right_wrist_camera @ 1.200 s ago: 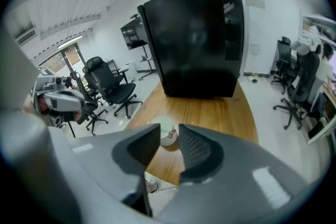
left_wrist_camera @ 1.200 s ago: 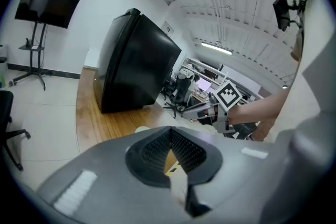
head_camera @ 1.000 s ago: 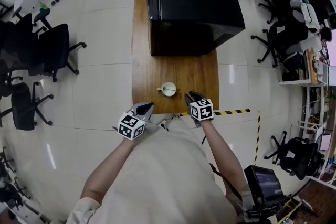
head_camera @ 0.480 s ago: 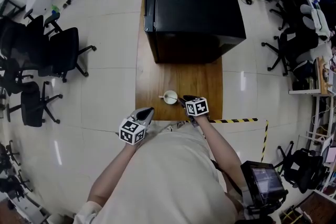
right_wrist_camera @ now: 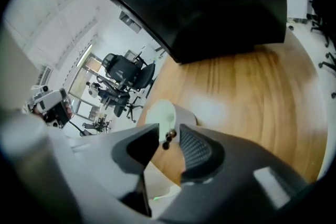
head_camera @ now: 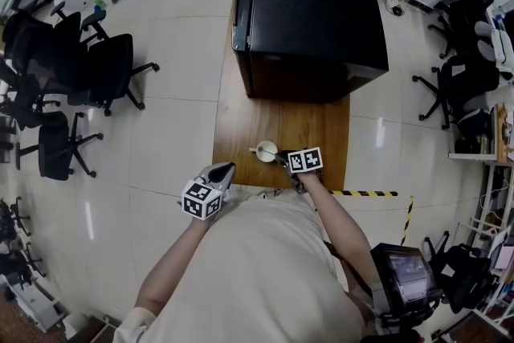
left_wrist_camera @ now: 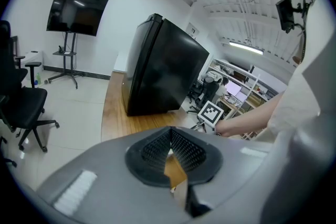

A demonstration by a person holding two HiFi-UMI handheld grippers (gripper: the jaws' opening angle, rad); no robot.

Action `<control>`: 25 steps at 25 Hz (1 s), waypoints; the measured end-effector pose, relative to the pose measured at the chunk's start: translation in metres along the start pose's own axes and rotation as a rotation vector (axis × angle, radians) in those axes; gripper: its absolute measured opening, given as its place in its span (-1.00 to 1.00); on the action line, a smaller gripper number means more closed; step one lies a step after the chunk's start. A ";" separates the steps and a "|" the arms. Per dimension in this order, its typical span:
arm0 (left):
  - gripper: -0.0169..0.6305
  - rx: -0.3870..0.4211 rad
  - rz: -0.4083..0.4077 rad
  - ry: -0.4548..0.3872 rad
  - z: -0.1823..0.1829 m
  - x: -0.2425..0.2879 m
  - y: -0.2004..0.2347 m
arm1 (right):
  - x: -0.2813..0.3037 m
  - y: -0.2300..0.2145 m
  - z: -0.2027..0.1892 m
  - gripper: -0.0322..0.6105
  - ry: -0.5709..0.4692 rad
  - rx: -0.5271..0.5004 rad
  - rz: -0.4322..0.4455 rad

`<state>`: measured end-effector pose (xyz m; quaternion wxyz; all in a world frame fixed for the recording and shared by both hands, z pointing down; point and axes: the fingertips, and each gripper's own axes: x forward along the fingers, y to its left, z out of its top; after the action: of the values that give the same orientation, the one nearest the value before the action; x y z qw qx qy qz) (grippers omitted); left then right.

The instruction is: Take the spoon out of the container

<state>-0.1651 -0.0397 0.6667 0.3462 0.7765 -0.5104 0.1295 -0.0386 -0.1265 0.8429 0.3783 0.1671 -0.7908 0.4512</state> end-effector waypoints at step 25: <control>-1.00 0.025 -0.018 -0.002 0.005 0.013 -0.014 | -0.110 0.042 0.045 -0.77 -0.155 -0.071 0.176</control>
<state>-0.1474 -0.0489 0.6650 0.3371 0.7855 -0.5019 0.1319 -0.0115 -0.1502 0.7218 0.2807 0.1180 -0.8449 0.4398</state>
